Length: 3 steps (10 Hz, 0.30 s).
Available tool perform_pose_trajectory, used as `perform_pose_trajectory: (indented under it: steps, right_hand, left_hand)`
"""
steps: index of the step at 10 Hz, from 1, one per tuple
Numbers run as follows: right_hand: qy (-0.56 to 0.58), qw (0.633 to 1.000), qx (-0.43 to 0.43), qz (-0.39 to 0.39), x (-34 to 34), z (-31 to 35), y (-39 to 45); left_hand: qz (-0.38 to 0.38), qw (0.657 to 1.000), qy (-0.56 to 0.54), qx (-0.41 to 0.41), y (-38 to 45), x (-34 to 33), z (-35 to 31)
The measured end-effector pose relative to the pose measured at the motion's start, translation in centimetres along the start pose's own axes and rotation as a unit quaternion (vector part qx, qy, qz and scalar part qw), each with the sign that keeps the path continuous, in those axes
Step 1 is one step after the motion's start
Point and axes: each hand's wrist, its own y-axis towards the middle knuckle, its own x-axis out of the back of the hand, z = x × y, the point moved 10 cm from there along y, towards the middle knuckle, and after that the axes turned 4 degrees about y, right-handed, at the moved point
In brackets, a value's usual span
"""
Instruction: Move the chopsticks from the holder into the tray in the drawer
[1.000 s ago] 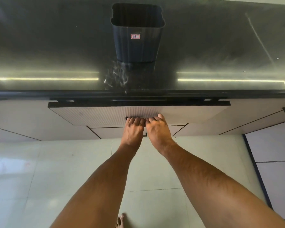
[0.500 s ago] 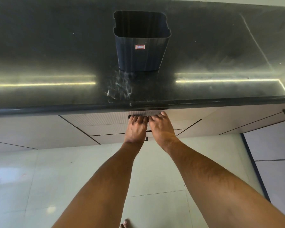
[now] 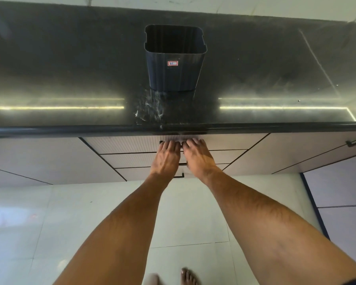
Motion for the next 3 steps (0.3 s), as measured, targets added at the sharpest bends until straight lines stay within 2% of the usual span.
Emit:
perform_pose_trajectory:
  steps: [1,3]
  right_hand:
    - [0.040,0.999,-0.007,-0.025,0.5,0.2,-2.5]
    - [0.030,0.990,-0.011,-0.136,3.2,0.1,-7.0]
  left_hand:
    - [-0.039,0.999,-0.001,0.025,-2.7,2.2,0.2]
    - [-0.111,0.991,-0.009,0.073,-6.7,6.8,0.9]
